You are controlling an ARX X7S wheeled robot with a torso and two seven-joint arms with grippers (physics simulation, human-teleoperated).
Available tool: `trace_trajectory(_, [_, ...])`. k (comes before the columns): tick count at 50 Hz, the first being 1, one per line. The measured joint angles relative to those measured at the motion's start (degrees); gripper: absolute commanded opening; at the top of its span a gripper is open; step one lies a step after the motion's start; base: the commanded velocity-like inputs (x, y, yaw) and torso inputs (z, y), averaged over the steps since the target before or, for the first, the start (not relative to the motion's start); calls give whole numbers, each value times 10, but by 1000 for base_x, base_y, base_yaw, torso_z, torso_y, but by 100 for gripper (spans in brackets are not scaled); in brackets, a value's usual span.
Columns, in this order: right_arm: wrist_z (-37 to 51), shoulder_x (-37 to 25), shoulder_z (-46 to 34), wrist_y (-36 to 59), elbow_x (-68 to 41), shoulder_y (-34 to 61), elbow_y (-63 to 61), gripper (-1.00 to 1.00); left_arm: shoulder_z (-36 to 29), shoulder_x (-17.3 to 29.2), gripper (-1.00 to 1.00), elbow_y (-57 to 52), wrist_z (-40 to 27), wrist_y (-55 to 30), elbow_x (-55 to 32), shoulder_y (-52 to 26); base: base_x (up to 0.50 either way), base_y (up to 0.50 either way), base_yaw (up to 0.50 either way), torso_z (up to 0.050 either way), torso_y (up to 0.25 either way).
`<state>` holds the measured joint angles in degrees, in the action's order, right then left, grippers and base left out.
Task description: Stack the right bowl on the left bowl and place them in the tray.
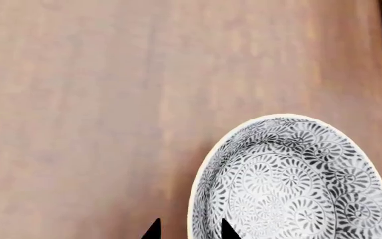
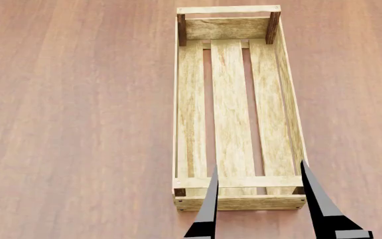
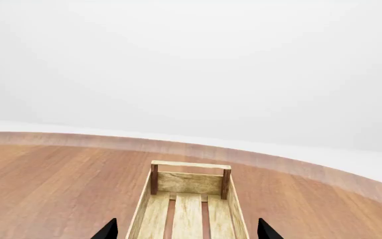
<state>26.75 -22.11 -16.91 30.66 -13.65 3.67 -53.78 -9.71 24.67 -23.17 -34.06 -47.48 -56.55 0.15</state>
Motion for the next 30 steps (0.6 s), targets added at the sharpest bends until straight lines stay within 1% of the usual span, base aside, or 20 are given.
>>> trace_trajectory(19, [4,-4,-3,-2,-3,1,2,100,0,0,-100,-5,0,11,-1,0,0,0,0,0,0])
trace_trajectory(30, [7,-6,-5,-2,-5,2,1,100,24,8,-100,-45,-29,-1,-40,7,0,0,0,0,0])
